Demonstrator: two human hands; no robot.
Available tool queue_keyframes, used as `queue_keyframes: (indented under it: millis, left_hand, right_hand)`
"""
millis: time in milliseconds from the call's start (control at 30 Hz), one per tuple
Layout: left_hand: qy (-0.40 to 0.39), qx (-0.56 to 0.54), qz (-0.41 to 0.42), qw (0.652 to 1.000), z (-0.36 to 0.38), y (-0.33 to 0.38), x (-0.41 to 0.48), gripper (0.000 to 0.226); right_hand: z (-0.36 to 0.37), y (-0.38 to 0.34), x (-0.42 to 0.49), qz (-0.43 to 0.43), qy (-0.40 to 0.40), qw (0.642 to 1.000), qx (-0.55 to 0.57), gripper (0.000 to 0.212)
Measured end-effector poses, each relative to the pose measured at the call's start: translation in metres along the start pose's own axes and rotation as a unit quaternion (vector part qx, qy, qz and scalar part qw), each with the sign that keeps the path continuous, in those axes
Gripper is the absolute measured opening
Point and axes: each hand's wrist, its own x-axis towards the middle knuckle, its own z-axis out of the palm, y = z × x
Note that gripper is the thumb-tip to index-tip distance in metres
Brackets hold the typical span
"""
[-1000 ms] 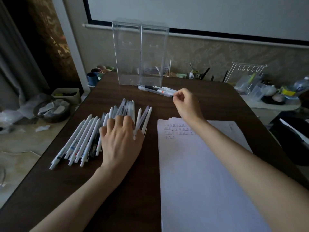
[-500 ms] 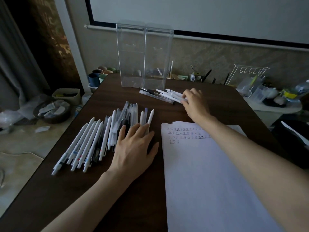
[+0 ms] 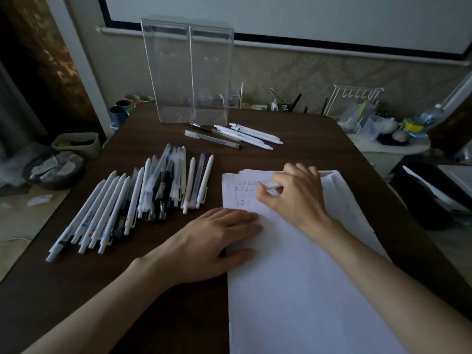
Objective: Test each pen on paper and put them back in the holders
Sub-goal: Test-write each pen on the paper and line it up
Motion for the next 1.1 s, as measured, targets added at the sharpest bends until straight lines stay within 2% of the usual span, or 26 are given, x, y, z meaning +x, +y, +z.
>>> queue_keyframes:
  millis: [67,167,267,300,400,500,567,633,700,867,1100]
  left_hand:
    - [0.0,0.001,0.0,1.0,0.001,0.0,0.0,0.051]
    - [0.007,-0.002,0.001,1.0,0.001,-0.001,0.0,0.051]
    - [0.01,-0.004,0.002,1.0,0.001,-0.001,0.0,0.051]
    - [0.01,-0.002,0.003,1.0,0.001,-0.001,0.0,0.051]
    - [0.012,0.001,0.003,1.0,0.001,-0.001,0.0,0.053]
    - [-0.003,-0.002,0.0,1.0,-0.001,0.0,0.0,0.054]
    - [-0.013,0.003,0.002,1.0,-0.001,0.0,0.0,0.055]
    - [-0.028,0.004,-0.003,1.0,-0.001,-0.001,0.0,0.057]
    - [-0.041,-0.001,-0.013,0.999,-0.001,0.0,0.0,0.059]
    - [-0.036,0.011,-0.015,0.999,-0.001,0.001,0.0,0.059]
    - [-0.037,0.015,-0.02,0.999,-0.002,0.002,0.001,0.063]
  right_hand:
    - [-0.001,0.0,0.001,-0.009,0.026,1.0,0.015,0.048]
    - [-0.006,0.003,0.006,-0.023,0.016,0.996,0.09,0.049]
    - [-0.015,0.002,0.009,-0.035,0.028,0.973,0.228,0.025]
    - [-0.019,0.0,0.009,-0.021,0.046,0.96,0.274,0.023]
    - [-0.031,-0.012,0.008,0.088,0.05,0.918,0.383,0.037]
    - [-0.032,-0.021,0.005,0.169,-0.015,0.883,0.438,0.049]
    - [-0.028,-0.024,0.002,0.186,-0.055,0.855,0.481,0.039]
    - [-0.022,-0.025,0.0,0.178,-0.073,0.866,0.461,0.027]
    - [-0.017,-0.024,0.0,0.186,-0.082,0.872,0.446,0.029]
    - [-0.014,-0.02,0.001,0.222,-0.111,0.86,0.446,0.03]
    - [-0.015,-0.026,-0.001,0.201,-0.119,0.877,0.42,0.031]
